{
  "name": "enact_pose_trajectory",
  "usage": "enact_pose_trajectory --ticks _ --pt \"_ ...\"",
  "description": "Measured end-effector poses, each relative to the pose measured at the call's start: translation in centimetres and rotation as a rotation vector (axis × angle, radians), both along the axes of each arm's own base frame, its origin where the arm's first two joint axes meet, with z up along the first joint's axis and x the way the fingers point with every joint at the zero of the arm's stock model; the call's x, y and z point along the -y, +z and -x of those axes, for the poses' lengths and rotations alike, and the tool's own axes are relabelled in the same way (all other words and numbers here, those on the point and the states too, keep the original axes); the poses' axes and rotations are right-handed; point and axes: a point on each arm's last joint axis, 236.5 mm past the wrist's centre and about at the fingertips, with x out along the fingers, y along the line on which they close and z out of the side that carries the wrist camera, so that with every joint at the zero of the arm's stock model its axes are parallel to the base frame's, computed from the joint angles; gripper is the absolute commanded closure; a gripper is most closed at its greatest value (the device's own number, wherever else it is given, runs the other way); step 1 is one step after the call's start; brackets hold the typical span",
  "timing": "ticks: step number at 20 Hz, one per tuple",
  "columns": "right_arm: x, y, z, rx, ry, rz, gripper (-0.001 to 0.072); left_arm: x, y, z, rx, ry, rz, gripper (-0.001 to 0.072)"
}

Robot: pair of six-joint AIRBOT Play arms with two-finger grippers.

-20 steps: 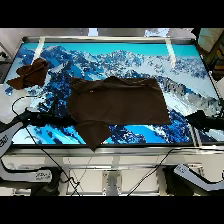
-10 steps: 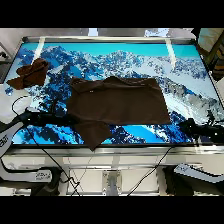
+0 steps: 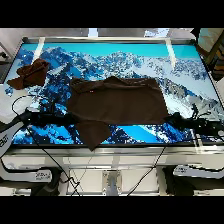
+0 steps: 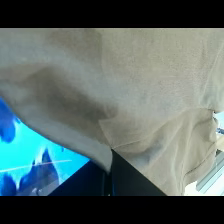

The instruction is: Fold the shirts.

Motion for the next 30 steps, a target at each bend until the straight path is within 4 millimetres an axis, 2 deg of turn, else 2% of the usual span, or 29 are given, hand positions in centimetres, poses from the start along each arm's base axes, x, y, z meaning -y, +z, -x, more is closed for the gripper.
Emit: enact_pose_trajectory --ticks 2,7,9,10,11,13,15,18,21,23,26,30 --pt "-0.3 -0.4 -0.7 0.009 0.024 0.035 0.0675 0.0 0.0 0.0 0.0 0.0 0.0 0.0692" --pt "0.6 0.0 -2.7 0.052 0.048 0.107 0.0685 0.4 0.5 -0.5 0.006 0.025 0.029 0.0693" --pt "0.9 1.0 -3.6 0.079 0.071 0.122 0.0686 1.1 1.6 -1.6 0.027 0.053 0.081 0.0694" --pt "1.0 1.8 -4.0 0.096 0.085 0.121 0.0686 1.8 2.9 -2.2 0.045 0.056 0.133 0.0694" --pt "0.7 3.4 -4.9 0.131 0.095 0.1 0.0686 2.6 4.6 -3.0 0.069 0.057 0.194 0.0695" --pt "0.1 6.8 -6.1 0.196 0.139 0.073 0.0686 3.7 8.9 -5.2 0.147 0.046 0.307 0.0695" --pt "0.4 10.9 -7.7 0.29 0.164 0.093 0.0686 4.3 14.3 -7.6 0.262 0.014 0.401 0.0695" --pt "0.8 18.1 -9.5 0.447 0.196 0.166 0.0686 4.3 23.8 -10.9 0.484 -0.043 0.473 0.0694" --pt "1.9 26.4 -10.4 0.614 0.182 0.287 0.0686 3.5 32.9 -12.5 0.685 -0.087 0.477 0.0694" --pt "3.3 32.4 -10.5 0.727 0.13 0.385 0.0687 2.5 38.6 -12.7 0.808 -0.1 0.451 0.0694" --pt "5.6 41.6 -9.3 0.892 0.006 0.538 0.0688 0.4 46.3 -11.7 0.962 -0.093 0.405 0.0694" --pt "5.6 52.0 -6.2 1.091 -0.1 0.691 0.0688 -1.3 55.0 -8.8 1.128 -0.063 0.387 0.0695"
